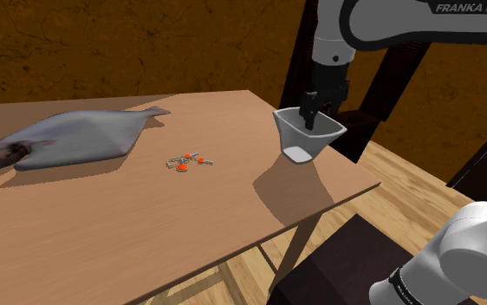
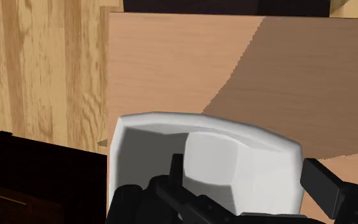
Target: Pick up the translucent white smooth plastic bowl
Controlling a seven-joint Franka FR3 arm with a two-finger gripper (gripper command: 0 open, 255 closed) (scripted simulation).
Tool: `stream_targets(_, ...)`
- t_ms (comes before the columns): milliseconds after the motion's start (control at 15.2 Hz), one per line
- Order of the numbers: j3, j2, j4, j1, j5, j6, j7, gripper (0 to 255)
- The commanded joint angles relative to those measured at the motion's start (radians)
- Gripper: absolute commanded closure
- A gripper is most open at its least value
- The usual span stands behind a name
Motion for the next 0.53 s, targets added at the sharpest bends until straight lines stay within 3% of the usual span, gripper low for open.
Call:
stream_targets(0, 0.035, 0.100, 0.085, -0.007, -0.022, -0.010, 0.061, 0)
stream_targets(198, 0.081, 0.244, 0.212, -0.006, -0.066, -0.038, 0.152, 0)
stream_targets(462, 0.081, 0.248, 0.175, -0.003, -0.067, 0.000, 0.163, 0)
